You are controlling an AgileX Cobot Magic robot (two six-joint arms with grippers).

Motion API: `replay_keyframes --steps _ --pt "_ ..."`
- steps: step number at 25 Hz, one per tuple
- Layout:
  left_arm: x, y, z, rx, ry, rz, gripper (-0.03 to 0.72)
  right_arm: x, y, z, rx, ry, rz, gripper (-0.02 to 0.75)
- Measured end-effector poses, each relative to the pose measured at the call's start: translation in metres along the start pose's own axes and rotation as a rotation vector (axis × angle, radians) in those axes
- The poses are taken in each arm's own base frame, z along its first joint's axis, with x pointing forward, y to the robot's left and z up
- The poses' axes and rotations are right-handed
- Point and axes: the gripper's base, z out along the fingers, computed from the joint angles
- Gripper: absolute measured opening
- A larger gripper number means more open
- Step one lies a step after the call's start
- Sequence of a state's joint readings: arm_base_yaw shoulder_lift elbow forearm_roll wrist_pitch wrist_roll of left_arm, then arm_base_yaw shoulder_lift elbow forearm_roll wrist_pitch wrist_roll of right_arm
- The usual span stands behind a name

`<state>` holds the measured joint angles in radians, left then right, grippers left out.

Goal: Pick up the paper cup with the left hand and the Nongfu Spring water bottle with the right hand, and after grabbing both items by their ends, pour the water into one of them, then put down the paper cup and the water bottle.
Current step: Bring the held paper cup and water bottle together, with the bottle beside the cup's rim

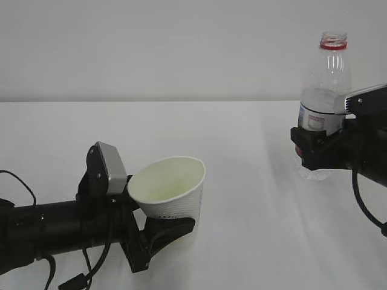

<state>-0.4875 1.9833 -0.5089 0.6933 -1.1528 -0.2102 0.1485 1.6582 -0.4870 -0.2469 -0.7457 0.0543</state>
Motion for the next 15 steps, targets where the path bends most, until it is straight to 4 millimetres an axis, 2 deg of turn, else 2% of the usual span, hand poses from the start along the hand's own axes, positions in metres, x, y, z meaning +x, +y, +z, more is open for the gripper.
replay_keyframes --steps 7,15 --pt "0.000 -0.001 0.000 0.014 0.003 0.005 0.531 -0.004 0.001 -0.007 -0.011 0.036 -0.035 0.520" --pt "0.000 -0.002 0.000 0.021 0.005 0.008 0.531 -0.022 0.000 -0.021 0.006 -0.002 -0.052 0.520"
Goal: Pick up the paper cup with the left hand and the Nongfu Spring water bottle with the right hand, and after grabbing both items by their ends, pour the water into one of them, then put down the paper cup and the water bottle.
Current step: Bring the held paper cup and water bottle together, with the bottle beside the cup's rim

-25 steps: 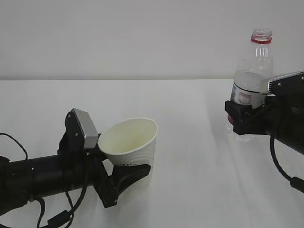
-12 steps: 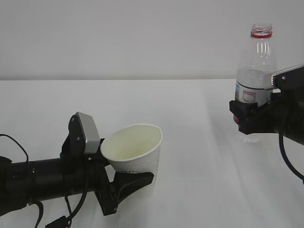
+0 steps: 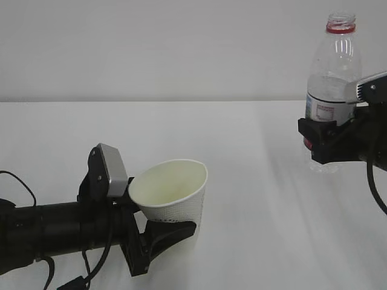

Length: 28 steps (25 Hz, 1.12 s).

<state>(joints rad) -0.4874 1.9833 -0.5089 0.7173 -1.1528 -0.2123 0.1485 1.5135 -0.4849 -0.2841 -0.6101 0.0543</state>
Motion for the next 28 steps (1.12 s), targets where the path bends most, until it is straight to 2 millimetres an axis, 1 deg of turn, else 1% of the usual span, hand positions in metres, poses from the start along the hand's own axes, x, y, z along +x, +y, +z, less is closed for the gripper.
replay_keyframes --steps 5,9,16,23,26,28 --pt "0.000 -0.001 0.000 0.006 0.001 0.001 0.530 -0.006 -0.001 -0.009 0.016 0.020 -0.002 0.520" --pt "0.000 -0.001 0.000 0.006 0.001 0.001 0.530 -0.015 -0.002 -0.016 0.027 -0.011 0.004 0.519" --pt "0.001 -0.005 0.001 0.040 0.008 0.009 0.529 -0.019 -0.004 -0.026 0.044 0.019 0.000 0.518" --pt "-0.004 -0.022 0.013 0.103 -0.002 0.031 0.529 -0.021 -0.004 -0.028 0.048 0.016 0.000 0.518" --pt "-0.011 -0.024 0.021 0.096 -0.029 0.038 0.529 -0.021 -0.004 -0.028 0.048 0.017 0.000 0.517" --pt "-0.014 -0.021 0.024 0.077 -0.046 0.037 0.529 -0.021 -0.004 -0.028 0.048 0.017 0.000 0.517"
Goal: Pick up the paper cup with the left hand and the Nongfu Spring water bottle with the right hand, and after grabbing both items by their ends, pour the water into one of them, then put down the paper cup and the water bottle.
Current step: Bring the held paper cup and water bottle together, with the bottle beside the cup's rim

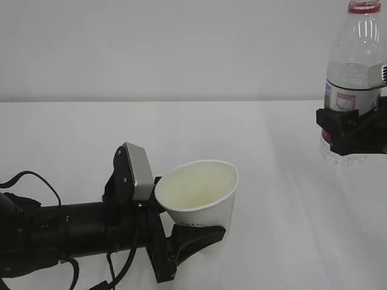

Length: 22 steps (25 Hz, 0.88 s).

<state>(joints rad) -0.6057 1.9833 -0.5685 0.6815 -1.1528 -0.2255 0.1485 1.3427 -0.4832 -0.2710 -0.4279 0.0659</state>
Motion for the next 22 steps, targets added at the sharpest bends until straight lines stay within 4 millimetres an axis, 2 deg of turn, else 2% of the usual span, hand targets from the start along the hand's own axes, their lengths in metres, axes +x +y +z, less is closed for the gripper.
replay_keyframes --steps 10,22 --pt "-0.008 0.007 0.007 -0.010 -0.032 -0.006 0.528 0.000 0.000 0.000 0.000 0.000 -0.022 0.517" --pt "-0.010 0.000 0.014 0.127 0.024 -0.026 0.528 0.000 0.000 0.000 0.000 0.000 -0.066 0.517"
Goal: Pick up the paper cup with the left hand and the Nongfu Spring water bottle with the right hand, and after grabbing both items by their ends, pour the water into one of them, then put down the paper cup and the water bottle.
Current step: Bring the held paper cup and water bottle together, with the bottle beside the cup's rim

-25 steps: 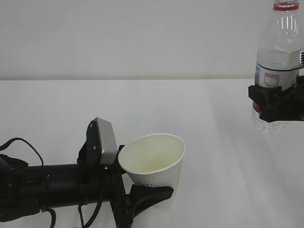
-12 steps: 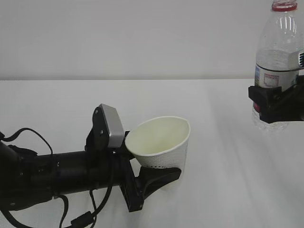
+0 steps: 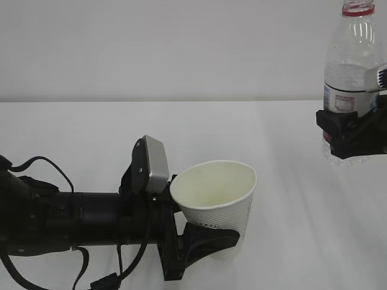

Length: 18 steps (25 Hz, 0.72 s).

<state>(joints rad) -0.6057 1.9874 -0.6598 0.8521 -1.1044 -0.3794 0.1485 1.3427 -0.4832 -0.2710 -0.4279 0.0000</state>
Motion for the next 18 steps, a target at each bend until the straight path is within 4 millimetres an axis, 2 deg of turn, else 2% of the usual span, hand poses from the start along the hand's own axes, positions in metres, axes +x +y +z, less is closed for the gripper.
replay_keyframes --steps 10,18 --pt "0.006 -0.010 0.009 0.038 0.085 -0.011 0.528 0.000 0.000 0.000 -0.001 0.000 -0.064 0.517" --pt "-0.001 -0.003 0.018 -0.005 0.106 0.011 0.524 0.000 0.000 0.000 -0.002 0.000 -0.095 0.516"
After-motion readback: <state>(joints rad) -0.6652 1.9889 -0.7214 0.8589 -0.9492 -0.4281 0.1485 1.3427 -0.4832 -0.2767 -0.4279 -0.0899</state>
